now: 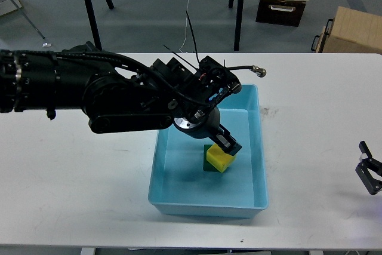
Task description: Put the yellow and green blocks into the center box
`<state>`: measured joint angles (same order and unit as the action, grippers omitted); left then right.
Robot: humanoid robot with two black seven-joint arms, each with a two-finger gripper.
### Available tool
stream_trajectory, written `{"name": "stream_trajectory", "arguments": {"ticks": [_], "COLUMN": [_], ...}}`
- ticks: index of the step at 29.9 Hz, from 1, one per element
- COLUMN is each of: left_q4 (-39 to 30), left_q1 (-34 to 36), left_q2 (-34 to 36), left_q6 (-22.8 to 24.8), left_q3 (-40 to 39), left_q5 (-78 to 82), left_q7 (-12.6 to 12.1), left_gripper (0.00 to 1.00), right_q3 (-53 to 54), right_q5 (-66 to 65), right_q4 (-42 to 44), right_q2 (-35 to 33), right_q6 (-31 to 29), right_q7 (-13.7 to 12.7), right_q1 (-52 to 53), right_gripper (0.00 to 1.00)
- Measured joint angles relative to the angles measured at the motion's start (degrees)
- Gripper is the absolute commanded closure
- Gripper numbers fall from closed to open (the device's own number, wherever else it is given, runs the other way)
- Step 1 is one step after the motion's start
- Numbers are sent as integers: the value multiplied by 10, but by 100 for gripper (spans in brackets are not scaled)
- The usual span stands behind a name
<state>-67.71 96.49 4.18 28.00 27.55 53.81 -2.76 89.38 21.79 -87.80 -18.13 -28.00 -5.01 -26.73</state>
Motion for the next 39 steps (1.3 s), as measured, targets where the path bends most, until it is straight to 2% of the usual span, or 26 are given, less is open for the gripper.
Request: {"name": "stream_trajectory", "arguments": {"ticks": [4, 10, 21, 26, 31, 35, 39], "left_q4": [1, 9, 17, 11, -17, -55, -120], "left_q1": [-3, -48, -233, -353, -505, -635, -771], "left_q2": [39, 105, 214, 268, 280, 255, 194], "left_q6": [0, 0, 0, 0, 0, 0, 0], "left_q3": [-54, -142, -452, -606, -785, -933, -1065], "left_q5": [-53, -151, -288, -346, -354, -355, -355], "left_q7": [13, 15, 6, 4, 4, 4, 4], "left_gripper": [23, 11, 2, 2, 2, 2, 2], "right_q3": [0, 0, 1, 11, 12, 11, 14], "right_q5": [-1, -7, -70, -70, -70, -70, -68], "right_q4": [0, 6, 31, 28, 28, 26, 17], "right_q2": [0, -2, -8, -7, -1, -1, -1], "right_q6": [0, 0, 0, 0, 0, 0, 0], "right_q7": [0, 1, 4, 6, 6, 6, 6], "right_q1": [6, 30, 90, 102, 117, 121, 119], "right_gripper": [0, 0, 0, 0, 0, 0, 0]}}
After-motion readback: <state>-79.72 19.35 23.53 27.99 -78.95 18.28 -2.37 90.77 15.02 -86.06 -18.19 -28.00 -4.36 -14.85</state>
